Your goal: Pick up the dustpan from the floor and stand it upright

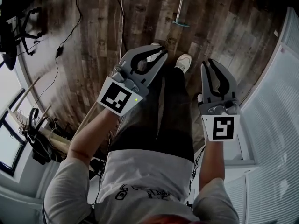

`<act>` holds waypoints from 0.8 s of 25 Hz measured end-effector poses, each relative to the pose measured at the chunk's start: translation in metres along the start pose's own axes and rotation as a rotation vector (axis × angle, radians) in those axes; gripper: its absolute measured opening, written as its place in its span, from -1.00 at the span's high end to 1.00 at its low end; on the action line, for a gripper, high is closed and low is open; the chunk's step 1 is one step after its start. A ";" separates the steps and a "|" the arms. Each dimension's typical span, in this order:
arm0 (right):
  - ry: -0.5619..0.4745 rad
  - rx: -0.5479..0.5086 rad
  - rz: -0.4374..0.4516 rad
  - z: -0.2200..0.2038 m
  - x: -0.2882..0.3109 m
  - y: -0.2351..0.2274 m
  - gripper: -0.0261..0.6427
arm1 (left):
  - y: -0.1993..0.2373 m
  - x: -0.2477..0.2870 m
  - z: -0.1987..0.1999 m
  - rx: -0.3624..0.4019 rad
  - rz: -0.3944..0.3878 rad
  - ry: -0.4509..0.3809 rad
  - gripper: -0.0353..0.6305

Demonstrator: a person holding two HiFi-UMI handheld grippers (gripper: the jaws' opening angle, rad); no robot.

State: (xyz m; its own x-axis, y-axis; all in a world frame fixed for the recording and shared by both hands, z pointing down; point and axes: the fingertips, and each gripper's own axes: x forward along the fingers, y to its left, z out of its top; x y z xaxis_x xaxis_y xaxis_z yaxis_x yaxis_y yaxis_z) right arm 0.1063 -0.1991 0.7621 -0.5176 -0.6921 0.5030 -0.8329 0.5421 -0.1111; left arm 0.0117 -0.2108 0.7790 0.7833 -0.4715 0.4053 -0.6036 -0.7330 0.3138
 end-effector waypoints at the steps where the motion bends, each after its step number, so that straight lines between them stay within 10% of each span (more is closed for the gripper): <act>1: 0.000 -0.001 0.007 -0.009 0.005 -0.001 0.86 | 0.003 0.007 -0.009 0.000 -0.005 0.002 0.81; 20: 0.047 -0.122 0.085 -0.215 0.137 -0.049 0.77 | 0.086 0.138 -0.175 0.200 -0.138 0.030 0.81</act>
State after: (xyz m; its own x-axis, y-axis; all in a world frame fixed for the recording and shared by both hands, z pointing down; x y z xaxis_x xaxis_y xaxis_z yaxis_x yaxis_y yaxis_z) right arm 0.1182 -0.2179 1.0201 -0.5728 -0.6201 0.5360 -0.7553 0.6534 -0.0513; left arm 0.0417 -0.2530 1.0123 0.8496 -0.3472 0.3970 -0.4471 -0.8734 0.1931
